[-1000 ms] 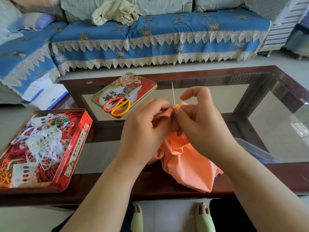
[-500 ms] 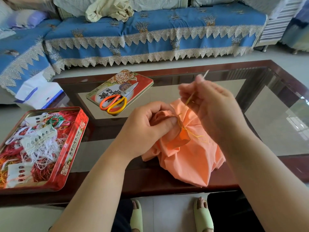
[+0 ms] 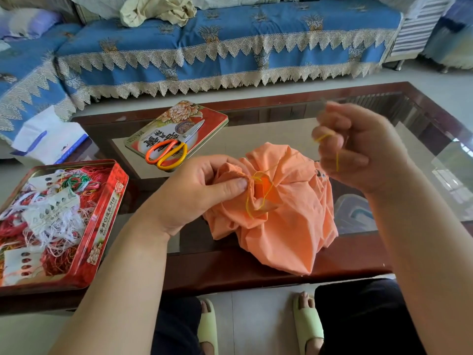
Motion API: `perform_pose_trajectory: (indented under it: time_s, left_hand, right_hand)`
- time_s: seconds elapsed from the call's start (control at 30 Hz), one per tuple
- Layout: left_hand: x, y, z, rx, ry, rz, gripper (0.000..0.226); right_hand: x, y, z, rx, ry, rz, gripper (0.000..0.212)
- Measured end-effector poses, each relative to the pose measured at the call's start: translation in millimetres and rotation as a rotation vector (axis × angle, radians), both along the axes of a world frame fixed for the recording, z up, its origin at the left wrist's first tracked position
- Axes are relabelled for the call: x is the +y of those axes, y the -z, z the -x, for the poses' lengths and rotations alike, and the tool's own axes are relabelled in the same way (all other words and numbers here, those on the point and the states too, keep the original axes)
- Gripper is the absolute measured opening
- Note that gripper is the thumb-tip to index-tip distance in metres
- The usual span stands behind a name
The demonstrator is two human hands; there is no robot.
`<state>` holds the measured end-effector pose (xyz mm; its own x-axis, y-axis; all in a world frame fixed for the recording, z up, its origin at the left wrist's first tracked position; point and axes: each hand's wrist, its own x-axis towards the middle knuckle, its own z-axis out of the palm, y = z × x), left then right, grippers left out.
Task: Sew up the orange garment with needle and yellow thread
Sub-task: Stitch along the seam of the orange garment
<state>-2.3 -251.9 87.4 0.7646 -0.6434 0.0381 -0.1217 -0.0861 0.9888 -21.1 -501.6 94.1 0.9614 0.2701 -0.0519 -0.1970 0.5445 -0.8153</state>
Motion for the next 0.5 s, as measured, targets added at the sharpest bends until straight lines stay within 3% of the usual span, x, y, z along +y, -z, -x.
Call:
perform_pose_trajectory:
  time_s: [0.17,0.23,0.33,0.4,0.5]
  left_hand:
    - [2,3,-1,0.009,0.003,-0.027,0.005]
    - [3,4,-2,0.017,-0.002,-0.025,0.011]
    - [5,4,-3,0.044,-0.015,-0.015,0.012]
    - [4,4,-3,0.032,-0.013,-0.047,0.010]
    - [1,6,-3,0.032,-0.015,-0.069,0.009]
  right_hand:
    - [-30,24,-15,0.044,0.430,-0.478,0.021]
    - [-40,31,-18,0.100,0.655,-0.510,0.021]
    - [-43,32,-20,0.151,0.952,-0.272,0.031]
    - [-36,30,-20,0.136,1.087,0.072,0.031]
    - [-10,24,-18,-0.011,1.057,0.513,0.035]
